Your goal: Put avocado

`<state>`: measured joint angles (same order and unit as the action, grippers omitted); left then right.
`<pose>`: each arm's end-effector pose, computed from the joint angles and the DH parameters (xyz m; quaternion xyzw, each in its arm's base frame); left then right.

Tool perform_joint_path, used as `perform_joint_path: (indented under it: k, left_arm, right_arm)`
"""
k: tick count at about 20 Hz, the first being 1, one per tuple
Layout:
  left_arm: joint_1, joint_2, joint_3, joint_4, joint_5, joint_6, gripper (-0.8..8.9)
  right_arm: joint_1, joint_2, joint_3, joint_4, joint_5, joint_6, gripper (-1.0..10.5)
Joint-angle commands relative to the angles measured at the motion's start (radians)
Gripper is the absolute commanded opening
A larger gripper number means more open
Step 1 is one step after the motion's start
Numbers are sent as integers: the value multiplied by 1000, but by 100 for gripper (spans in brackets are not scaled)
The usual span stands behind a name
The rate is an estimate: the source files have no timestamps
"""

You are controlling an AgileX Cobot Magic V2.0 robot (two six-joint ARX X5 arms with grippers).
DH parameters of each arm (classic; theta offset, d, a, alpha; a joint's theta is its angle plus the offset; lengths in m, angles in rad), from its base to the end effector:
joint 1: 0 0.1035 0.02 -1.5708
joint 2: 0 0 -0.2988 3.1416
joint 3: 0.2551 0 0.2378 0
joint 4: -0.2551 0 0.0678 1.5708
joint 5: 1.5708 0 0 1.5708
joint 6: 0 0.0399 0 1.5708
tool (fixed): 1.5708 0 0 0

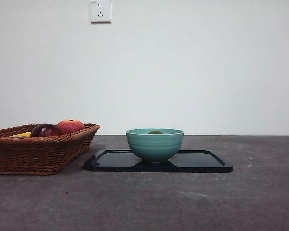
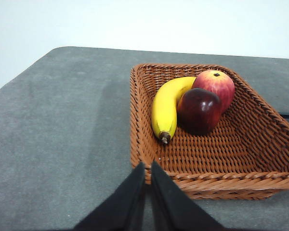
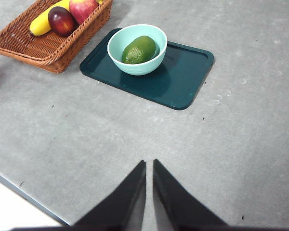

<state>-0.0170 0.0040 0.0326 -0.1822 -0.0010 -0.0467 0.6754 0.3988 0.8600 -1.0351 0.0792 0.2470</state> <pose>0.0559 -0.0009 0.1548 -0.0226 0.0769 -0.0062 0.9968 0.0132 0.0065 0.3173 0.0095 0.2958 0.2471 0.9227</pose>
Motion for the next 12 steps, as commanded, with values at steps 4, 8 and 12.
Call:
perform_joint_path:
  k: [4,8,12]
  left_arm:
    - [2,-1,-22,-6,1,-8,19]
    - [2,-1,-22,-6,2,-8,19]
    - [2,-1,-22,-6,1,-8,19]
  right_arm:
    - [-136,-39,0,24,37,-32,20]
    - [-317,-146,-173,362,47,-161,20]
    - [-492,-284,-462,723,-25,-198,20]
